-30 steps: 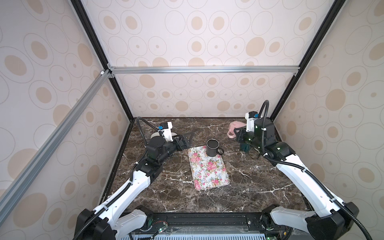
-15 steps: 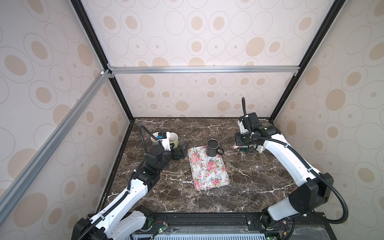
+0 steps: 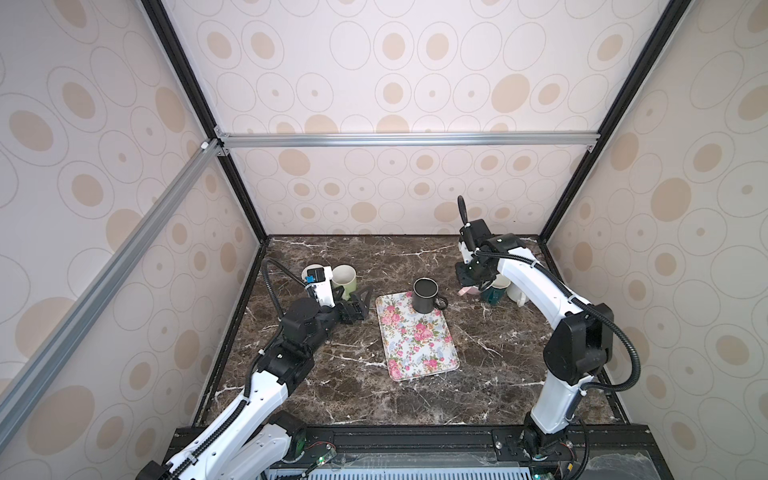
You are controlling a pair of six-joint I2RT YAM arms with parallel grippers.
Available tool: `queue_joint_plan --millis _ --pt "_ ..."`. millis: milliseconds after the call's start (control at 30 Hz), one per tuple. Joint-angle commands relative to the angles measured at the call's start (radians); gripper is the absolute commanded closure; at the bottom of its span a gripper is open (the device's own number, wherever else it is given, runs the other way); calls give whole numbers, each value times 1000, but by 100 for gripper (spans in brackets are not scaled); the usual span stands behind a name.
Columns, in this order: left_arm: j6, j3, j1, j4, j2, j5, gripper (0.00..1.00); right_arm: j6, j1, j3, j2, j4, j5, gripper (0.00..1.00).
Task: Turn the mug right side up
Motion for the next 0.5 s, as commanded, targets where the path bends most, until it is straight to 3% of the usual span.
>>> queue_joint_plan --millis 0,467 --pt "15 -1 1 17 -11 -30 2 -31 3 93 39 9 40 100" --pt "0 21 1 -31 -41 -21 2 -52 -11 248 250 -61 -15 100"
